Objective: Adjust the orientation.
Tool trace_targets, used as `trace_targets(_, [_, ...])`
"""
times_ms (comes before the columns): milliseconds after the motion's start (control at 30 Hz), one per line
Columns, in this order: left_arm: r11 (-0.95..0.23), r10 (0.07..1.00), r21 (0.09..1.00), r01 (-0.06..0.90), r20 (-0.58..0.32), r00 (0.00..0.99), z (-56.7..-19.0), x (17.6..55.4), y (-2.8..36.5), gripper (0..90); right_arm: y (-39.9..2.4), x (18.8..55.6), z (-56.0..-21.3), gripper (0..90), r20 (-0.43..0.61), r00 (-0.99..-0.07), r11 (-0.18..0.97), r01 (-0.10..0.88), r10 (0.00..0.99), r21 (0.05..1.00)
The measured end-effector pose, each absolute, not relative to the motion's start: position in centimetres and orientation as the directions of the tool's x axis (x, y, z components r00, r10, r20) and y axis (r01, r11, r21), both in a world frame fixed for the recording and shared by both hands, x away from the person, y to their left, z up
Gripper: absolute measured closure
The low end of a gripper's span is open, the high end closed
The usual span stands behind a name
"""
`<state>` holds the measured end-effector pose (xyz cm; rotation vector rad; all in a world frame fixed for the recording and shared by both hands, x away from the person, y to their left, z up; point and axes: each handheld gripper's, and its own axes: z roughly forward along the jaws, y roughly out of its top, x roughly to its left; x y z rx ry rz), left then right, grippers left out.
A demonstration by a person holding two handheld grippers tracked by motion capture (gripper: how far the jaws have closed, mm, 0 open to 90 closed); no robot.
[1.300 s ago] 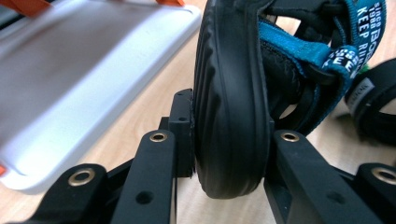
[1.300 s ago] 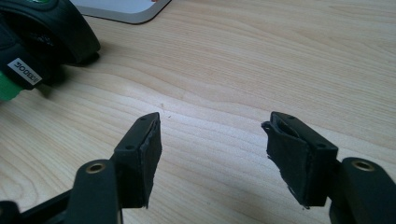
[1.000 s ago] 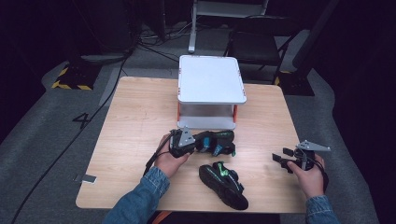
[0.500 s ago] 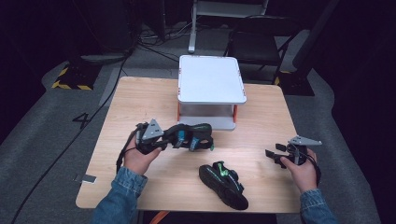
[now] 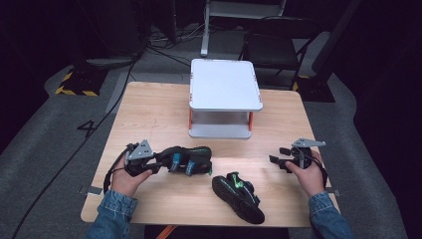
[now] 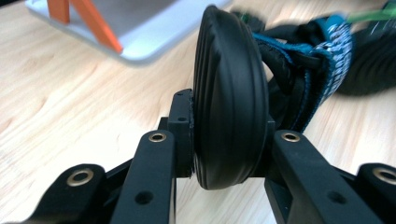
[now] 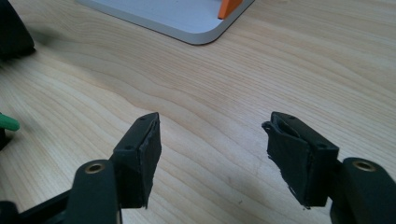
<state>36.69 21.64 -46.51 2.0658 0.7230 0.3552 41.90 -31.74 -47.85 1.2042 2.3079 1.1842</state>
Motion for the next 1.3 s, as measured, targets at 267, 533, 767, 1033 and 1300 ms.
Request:
trace_targets(267, [-0.342,0.729,0.829,0.443,-0.064,0.682,-48.6,37.5,22.1,61.8,-31.3,42.1,-48.0,35.7,0.123,-0.619,0.321,0.554,0.775,0.768])
trace_targets(533, [-0.360,0.754,0.824,0.438,-0.020,0.657,-48.7,37.5,22.4,35.4,-31.8,41.8,-48.1,35.7,0.127,-0.611,0.318,0.564,0.781,0.762])
trace_targets(767, [-0.422,0.771,0.775,0.470,0.034,0.636,-48.7,35.2,21.5,28.5,-32.2,42.2,-47.9,35.7,0.143,-0.602,0.294,0.565,0.785,0.771])
trace_targets(1033, [-0.295,0.834,0.796,0.529,-0.055,0.548,-48.5,30.6,22.7,34.0,-30.7,42.8,-47.6,35.7,0.136,-0.637,0.317,0.543,0.758,0.777])
trace_targets(1300, [-0.367,0.797,0.756,0.542,-0.044,0.602,-47.9,28.3,19.4,53.1,-29.7,43.1,-47.8,35.7,0.137,-0.651,0.332,0.543,0.747,0.772])
